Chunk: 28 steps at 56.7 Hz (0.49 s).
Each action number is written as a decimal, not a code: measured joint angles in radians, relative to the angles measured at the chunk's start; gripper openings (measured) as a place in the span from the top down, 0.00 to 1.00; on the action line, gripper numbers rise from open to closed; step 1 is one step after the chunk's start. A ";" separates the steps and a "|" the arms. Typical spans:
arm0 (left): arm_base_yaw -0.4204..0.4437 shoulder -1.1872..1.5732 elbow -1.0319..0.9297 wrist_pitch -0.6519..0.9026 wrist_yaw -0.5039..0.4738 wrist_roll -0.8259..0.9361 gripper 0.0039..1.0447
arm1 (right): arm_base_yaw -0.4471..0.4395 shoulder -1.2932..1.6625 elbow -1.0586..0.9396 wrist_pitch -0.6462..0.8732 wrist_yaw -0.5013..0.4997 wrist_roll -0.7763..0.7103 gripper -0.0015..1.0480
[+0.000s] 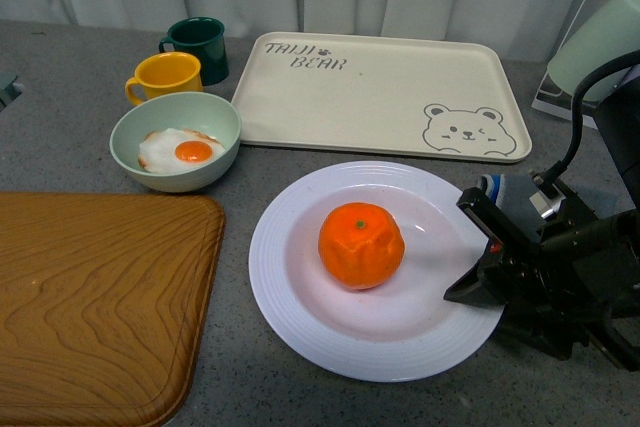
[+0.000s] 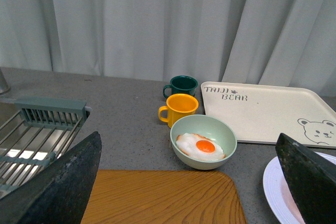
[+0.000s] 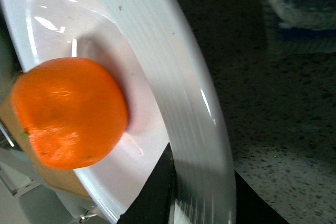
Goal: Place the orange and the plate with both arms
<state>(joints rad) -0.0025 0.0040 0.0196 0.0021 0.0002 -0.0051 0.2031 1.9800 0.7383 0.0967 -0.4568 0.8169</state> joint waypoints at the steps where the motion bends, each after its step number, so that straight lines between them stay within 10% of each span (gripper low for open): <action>1: 0.000 0.000 0.000 0.000 0.000 0.000 0.06 | -0.001 -0.005 -0.003 0.005 -0.005 0.000 0.89; 28: 0.000 0.000 0.000 0.000 0.000 0.000 0.06 | -0.019 -0.096 -0.127 0.402 -0.146 0.124 0.96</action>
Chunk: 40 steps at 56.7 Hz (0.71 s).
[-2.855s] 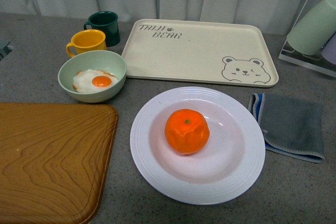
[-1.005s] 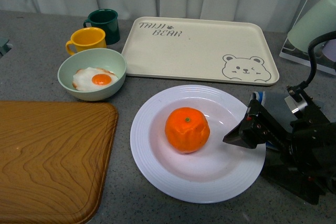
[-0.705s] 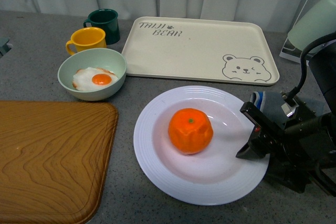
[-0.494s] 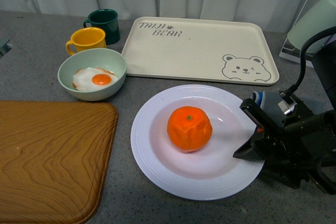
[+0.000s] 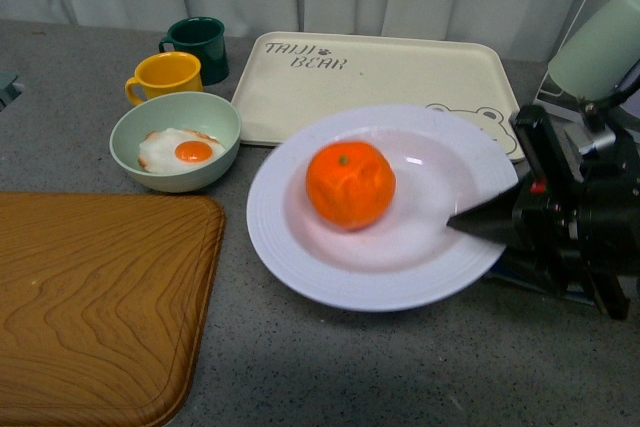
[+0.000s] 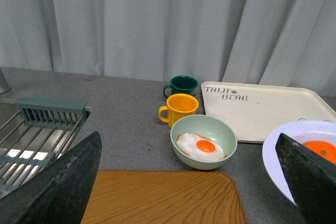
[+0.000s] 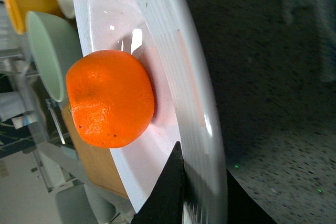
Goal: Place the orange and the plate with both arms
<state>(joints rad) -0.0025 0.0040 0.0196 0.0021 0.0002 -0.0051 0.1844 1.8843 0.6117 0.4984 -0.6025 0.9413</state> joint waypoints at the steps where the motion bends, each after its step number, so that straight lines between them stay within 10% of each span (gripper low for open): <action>1: 0.000 0.000 0.000 0.000 0.000 0.000 0.06 | -0.001 -0.002 0.002 0.014 -0.004 0.005 0.96; 40: 0.000 0.000 0.000 0.000 0.000 0.000 0.06 | 0.072 0.481 0.734 -0.084 0.209 0.300 0.96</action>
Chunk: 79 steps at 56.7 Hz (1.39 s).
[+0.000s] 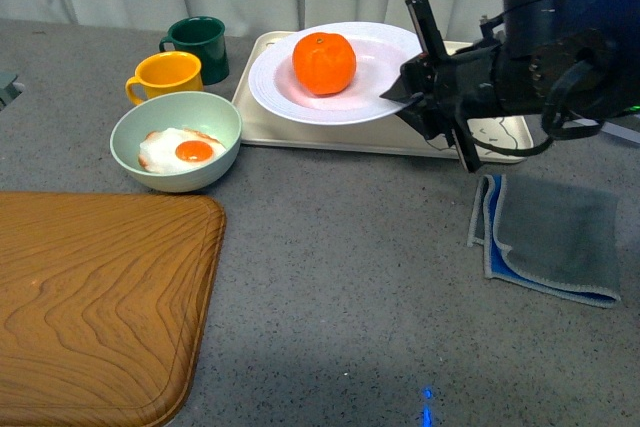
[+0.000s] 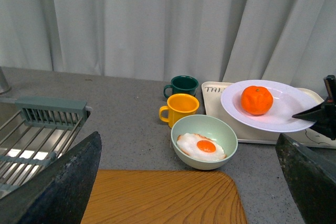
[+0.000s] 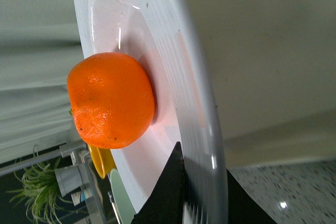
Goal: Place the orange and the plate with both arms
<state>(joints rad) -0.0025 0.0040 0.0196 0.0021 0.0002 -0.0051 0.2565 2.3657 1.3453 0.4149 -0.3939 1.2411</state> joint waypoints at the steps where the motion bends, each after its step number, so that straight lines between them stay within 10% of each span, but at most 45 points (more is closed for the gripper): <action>1: 0.000 0.000 0.000 0.000 0.000 0.000 0.06 | 0.003 0.013 0.020 -0.009 0.006 0.004 0.96; 19: 0.000 0.000 0.000 0.000 0.000 0.000 0.06 | 0.019 0.103 0.169 -0.133 0.051 -0.005 0.96; 37: 0.000 0.000 0.000 0.000 0.000 0.000 0.06 | 0.000 0.080 0.124 -0.135 0.097 -0.079 0.51; 54: 0.000 0.000 0.000 0.000 0.000 0.000 0.06 | 0.013 -0.087 -0.006 -0.102 0.288 -0.535 0.07; 63: 0.000 -0.001 0.000 0.000 0.000 0.000 0.06 | 0.023 -0.132 -0.264 0.521 0.615 -0.958 0.31; 79: 0.000 -0.001 0.000 0.000 0.000 0.000 0.06 | -0.072 -0.426 -0.701 0.904 0.589 -1.216 0.75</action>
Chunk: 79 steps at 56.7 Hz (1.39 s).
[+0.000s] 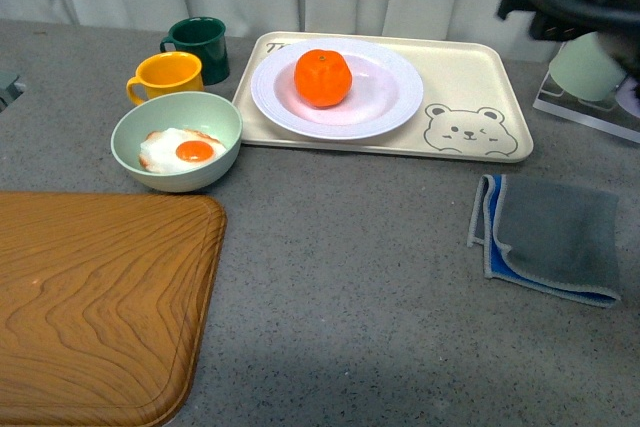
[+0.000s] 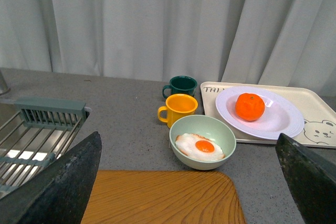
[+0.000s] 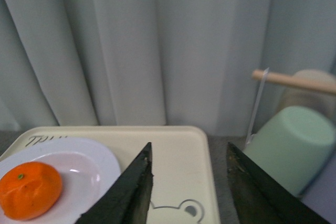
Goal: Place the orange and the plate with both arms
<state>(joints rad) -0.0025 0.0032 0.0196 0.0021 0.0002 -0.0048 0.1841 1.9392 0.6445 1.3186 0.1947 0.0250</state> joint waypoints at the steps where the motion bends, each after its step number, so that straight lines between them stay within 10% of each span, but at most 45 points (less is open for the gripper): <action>1: 0.000 0.000 0.000 0.000 0.000 0.000 0.06 | -0.006 -0.018 -0.025 0.003 -0.006 -0.003 0.79; 9: 0.000 0.000 0.000 0.000 0.000 0.000 0.06 | -0.031 -0.122 -0.177 0.010 -0.042 -0.021 0.99; 79: 0.000 0.000 0.000 0.000 0.000 0.000 0.06 | -0.183 -1.222 -0.631 -0.626 -0.193 -0.022 0.99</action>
<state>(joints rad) -0.0025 0.0032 0.0196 0.0021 -0.0002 -0.0048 0.0013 0.7170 0.0132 0.6922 0.0017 0.0032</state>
